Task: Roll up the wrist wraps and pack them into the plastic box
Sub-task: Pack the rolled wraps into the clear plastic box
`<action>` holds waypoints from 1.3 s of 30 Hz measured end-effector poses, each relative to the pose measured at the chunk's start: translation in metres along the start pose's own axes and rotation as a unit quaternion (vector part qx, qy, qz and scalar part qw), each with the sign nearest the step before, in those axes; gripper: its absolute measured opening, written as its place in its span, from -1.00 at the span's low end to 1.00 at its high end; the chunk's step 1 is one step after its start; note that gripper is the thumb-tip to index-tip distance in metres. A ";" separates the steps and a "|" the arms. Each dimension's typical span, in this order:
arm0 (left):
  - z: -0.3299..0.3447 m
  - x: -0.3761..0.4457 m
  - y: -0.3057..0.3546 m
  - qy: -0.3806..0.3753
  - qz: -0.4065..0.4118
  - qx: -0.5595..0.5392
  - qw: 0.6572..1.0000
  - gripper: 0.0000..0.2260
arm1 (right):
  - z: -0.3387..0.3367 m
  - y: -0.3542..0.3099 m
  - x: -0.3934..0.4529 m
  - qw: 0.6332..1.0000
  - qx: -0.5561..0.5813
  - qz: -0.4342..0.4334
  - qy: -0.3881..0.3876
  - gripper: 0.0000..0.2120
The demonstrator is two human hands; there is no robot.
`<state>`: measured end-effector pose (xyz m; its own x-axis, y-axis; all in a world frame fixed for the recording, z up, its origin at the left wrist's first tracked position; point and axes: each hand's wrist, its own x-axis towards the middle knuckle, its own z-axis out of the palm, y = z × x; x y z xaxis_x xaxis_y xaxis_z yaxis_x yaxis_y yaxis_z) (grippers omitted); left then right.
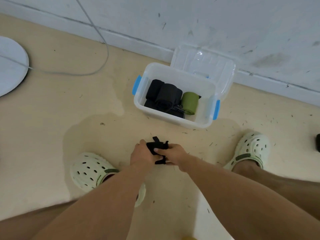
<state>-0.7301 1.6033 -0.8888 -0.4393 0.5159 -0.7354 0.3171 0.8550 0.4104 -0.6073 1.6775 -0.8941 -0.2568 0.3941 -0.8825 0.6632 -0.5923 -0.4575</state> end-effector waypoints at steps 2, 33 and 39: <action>0.001 0.002 -0.003 -0.023 0.015 -0.030 0.999 -0.42 | -0.001 0.002 -0.001 1.000 -0.005 -0.017 0.021 -0.77; -0.007 -0.018 0.074 0.098 0.197 0.222 0.950 0.02 | -0.095 -0.147 -0.007 0.973 0.028 -0.051 0.225 -0.52; -0.004 -0.019 0.072 0.109 0.195 0.223 0.949 0.02 | -0.094 -0.145 0.013 0.992 -0.032 -0.001 0.121 -0.48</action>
<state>-0.7018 1.6554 -0.8432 -0.3634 0.8282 -0.4266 0.7941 0.5148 0.3230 -0.6407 1.8344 -0.8293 -0.0863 0.5575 -0.8257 0.7080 -0.5488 -0.4445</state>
